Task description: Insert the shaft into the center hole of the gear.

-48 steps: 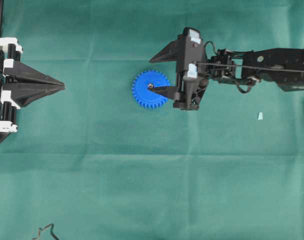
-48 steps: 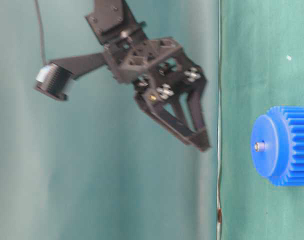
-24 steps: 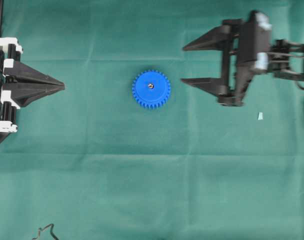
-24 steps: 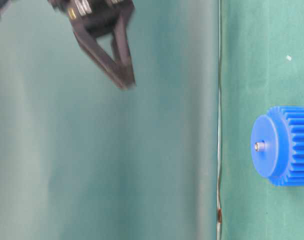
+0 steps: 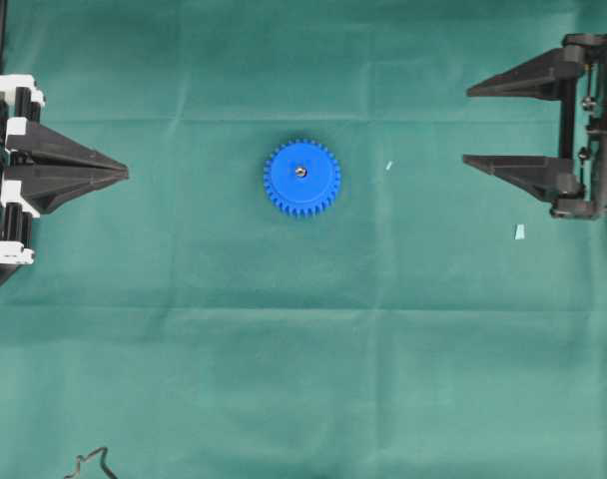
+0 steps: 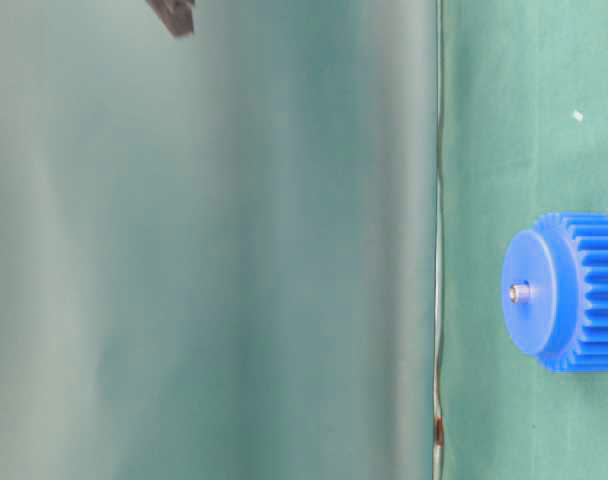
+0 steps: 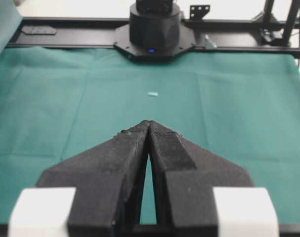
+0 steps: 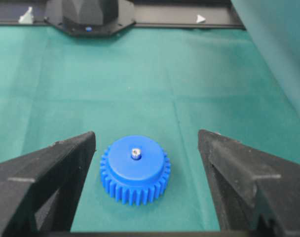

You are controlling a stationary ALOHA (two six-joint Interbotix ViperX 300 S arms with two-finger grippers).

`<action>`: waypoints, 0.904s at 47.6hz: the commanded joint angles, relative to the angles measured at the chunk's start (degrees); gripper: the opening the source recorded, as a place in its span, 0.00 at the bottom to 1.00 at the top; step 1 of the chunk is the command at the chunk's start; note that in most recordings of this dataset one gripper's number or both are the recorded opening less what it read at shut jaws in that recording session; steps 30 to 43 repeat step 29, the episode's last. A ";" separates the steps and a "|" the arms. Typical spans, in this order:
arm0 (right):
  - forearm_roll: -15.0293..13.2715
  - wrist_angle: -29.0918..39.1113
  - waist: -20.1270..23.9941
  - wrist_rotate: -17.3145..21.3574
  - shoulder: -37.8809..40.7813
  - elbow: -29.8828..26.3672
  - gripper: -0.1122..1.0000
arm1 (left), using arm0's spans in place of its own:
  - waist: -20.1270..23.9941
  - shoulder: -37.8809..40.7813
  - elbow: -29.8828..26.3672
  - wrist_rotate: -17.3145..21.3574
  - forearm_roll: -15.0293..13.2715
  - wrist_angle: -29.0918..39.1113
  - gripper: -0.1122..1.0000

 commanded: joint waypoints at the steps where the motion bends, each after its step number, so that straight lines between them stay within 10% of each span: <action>1: 0.09 -0.18 0.18 0.00 -0.53 -0.09 0.89 | 0.09 0.44 -1.14 0.18 0.18 -0.35 0.10; 43: 0.18 -0.88 0.09 0.09 -0.18 -0.09 0.89 | 0.09 0.35 -1.14 0.18 0.18 -0.35 0.10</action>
